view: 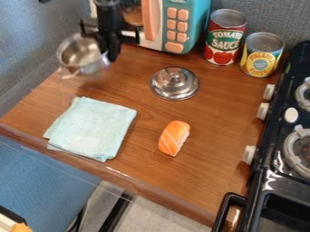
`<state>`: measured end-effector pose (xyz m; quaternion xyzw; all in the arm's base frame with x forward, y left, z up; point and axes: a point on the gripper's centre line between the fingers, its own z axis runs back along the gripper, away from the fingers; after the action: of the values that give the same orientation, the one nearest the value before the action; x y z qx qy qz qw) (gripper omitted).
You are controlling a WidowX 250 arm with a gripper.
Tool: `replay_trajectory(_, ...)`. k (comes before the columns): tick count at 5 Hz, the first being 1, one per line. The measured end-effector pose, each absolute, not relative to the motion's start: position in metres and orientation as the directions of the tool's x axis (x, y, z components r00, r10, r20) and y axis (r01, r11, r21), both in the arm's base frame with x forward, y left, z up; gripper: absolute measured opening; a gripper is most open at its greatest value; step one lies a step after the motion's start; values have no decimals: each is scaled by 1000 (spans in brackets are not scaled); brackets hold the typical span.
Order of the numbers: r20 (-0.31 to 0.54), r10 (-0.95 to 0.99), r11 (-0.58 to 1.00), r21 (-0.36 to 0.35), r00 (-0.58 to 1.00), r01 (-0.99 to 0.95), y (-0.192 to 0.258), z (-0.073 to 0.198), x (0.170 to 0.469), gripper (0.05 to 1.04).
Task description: Move the silver pot over the blue cloth
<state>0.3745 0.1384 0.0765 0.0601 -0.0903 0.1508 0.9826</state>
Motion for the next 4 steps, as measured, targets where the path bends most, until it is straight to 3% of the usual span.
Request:
replay_trajectory(1, 206, 267, 952, 97, 941, -291, 126, 92, 339, 73)
replay_trajectory(2, 161, 251, 963, 55, 954, -262, 107, 81, 306, 73)
replay_trajectory(4, 130, 162, 986, 25, 978, -167, 71, 68, 284, 73)
